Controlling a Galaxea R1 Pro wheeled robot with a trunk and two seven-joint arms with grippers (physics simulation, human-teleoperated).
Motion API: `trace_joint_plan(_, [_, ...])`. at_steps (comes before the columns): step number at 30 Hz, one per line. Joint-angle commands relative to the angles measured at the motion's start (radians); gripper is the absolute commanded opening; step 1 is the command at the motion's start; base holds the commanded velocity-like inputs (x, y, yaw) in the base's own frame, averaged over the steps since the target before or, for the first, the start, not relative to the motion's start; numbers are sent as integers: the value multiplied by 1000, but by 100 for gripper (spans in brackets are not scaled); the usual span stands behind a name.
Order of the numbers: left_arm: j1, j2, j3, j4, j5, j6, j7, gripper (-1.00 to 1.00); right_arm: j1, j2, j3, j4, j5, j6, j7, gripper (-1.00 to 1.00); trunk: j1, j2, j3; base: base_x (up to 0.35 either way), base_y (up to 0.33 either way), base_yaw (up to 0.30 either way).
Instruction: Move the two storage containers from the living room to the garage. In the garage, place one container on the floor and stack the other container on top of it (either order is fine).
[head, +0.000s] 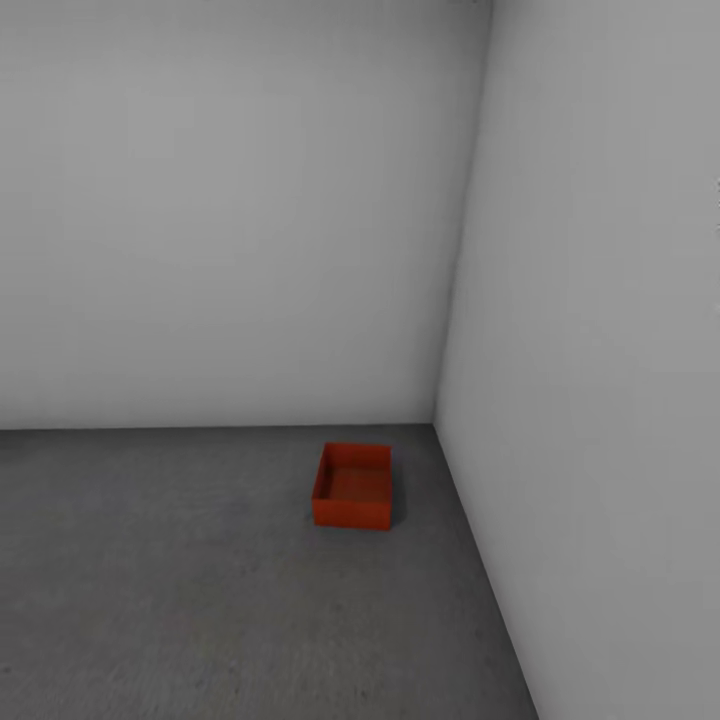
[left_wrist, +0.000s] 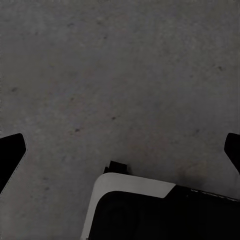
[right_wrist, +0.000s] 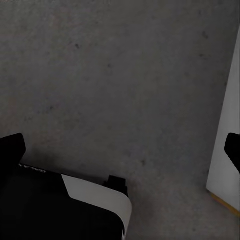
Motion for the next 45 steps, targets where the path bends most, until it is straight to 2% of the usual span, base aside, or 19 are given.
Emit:
trace_joint_plan(1, [-1,4,5,3,-2,-4,-2,100,-1,0,1,1,9,-3,0,100,1,-2,0,0,0,0])
trace_joint_plan(11, [-1,1,4,5,-2,-12,-2,100,-1,0,2,1,9,-2,0,100,1,-2,5,-95,0,0])
trace_joint_plan(45, [1,3,5,6,-2,-12,0,100,-1,0,1,2,7,-2,0,100,1,-2,5,-333,0,0])
